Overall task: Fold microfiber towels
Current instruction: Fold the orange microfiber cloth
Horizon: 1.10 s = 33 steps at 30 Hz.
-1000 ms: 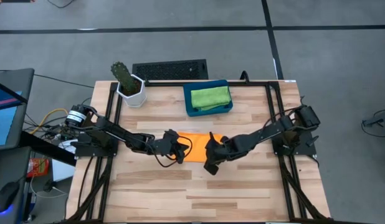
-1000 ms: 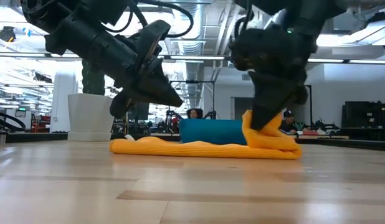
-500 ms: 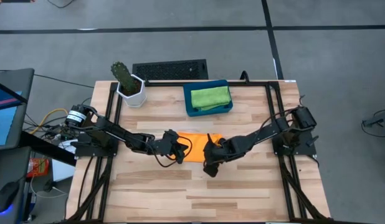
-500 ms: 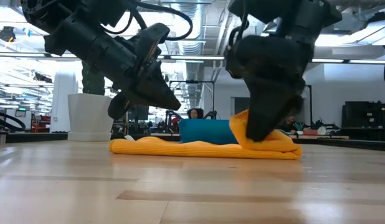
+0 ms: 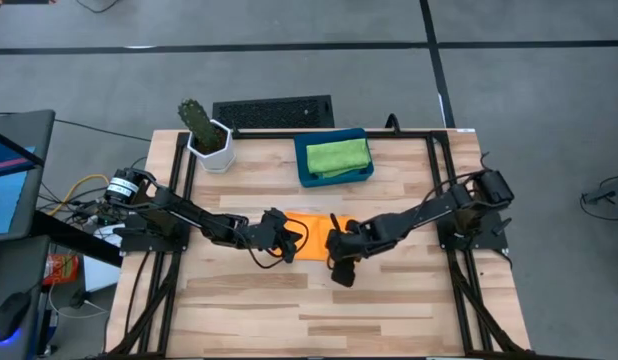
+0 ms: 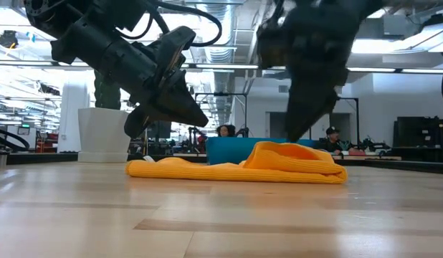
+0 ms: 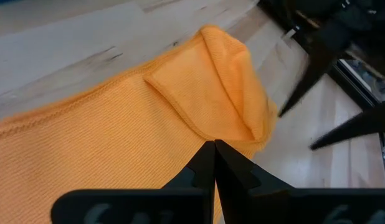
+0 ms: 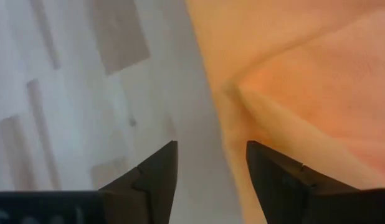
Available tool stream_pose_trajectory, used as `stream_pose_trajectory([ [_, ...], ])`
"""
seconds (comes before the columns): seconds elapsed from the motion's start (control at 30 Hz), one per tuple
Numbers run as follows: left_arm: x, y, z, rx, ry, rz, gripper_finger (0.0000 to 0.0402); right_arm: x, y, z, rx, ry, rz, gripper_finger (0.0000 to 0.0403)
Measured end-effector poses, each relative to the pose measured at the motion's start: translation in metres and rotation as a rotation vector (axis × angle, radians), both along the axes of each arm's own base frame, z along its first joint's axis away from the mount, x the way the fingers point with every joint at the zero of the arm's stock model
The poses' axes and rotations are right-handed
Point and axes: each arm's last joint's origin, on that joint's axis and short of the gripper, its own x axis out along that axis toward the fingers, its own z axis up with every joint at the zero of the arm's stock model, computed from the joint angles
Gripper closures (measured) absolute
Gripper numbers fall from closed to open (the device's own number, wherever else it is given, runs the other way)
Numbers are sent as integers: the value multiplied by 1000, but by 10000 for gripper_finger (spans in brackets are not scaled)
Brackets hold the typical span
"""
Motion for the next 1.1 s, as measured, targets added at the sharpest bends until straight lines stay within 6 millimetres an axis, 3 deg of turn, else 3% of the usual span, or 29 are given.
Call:
stream_pose_trajectory([
  [0.17, 0, 0, -1, -4, 7, 3, 401, -20, 7, 23, -86, -3, -20, 200],
  [0.3, 0, 0, 0, -12, -1, 6, 401, -48, 3, 33, -298, 85, -125, 208],
  [0.37, 0, 0, 0, -13, -7, 6, 401, -59, -5, 30, -320, 102, -174, 211],
  [0.63, 0, 0, 0, -10, -5, 5, 401, -78, -60, -5, -76, 109, -452, 203],
  [0.87, 0, 0, 0, -15, -2, 2, 401, -68, -76, -20, 14, 38, -451, 203],
  [1.1, 0, 0, 0, -9, 2, 5, 401, -55, -74, -4, 46, -65, -373, 295],
])
